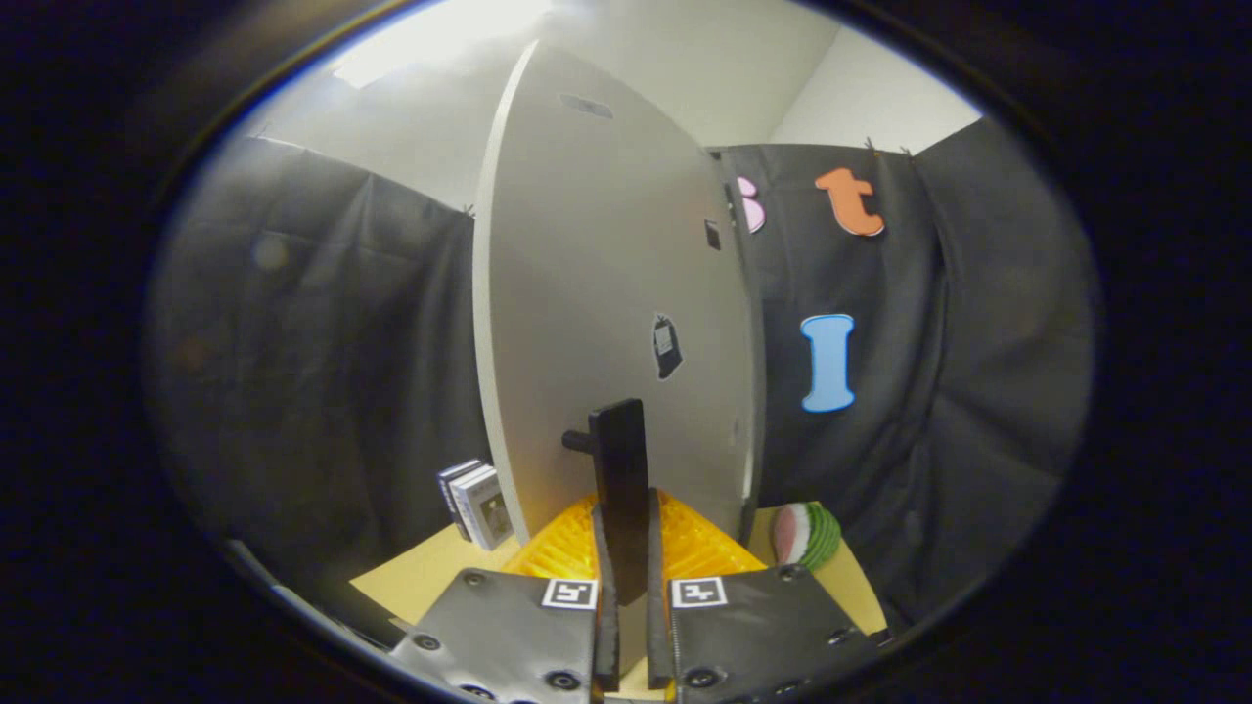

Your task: Open the shoe cabinet door, grab the shoes and put them into the shoe cabinet, then close the shoe cabinet door.

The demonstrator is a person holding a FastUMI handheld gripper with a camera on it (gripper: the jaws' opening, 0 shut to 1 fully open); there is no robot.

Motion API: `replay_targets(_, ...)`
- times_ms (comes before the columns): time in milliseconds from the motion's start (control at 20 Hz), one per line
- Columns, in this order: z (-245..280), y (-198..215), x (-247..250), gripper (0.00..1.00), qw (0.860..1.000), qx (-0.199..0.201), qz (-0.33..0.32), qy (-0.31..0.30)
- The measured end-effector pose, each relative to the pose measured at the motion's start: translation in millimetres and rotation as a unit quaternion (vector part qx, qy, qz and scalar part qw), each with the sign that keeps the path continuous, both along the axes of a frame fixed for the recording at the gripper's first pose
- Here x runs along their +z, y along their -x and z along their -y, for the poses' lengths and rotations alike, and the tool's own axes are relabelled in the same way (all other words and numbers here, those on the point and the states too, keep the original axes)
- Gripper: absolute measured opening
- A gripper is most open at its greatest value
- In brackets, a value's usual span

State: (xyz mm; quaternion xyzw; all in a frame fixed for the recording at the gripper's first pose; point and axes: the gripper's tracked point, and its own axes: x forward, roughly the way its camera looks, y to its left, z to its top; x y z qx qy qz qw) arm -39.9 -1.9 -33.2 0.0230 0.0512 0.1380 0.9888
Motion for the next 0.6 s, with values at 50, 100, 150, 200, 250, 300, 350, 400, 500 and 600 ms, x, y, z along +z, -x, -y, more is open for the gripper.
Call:
replay_targets(50,5.4,-1.7,1.5,0.13,1.0,-0.004,0.003,0.001)
replay_targets(100,7.8,-4.6,0.4,0.12,1.0,-0.005,0.0,-0.001)
replay_targets(150,9.9,-3.5,1.3,0.12,1.0,-0.006,-0.002,-0.005)
replay_targets(200,11.3,-1.1,0.8,0.12,1.0,-0.012,-0.002,-0.004)
replay_targets(250,15.5,-1.6,1.4,0.12,1.0,-0.02,0.0,0.0)
replay_targets(300,22.2,-2.2,0.0,0.11,1.0,-0.03,-0.001,0.004)
replay_targets(350,27.4,-2.5,0.6,0.11,0.999,-0.037,0.0,0.004)
replay_targets(400,28.9,-3.1,0.7,0.11,0.999,-0.042,0.0,0.002)
replay_targets(500,33.1,-3.4,0.2,0.11,0.999,-0.053,0.0,0.003)
replay_targets(600,41.8,-5.5,0.8,0.11,0.998,-0.063,0.003,0.007)
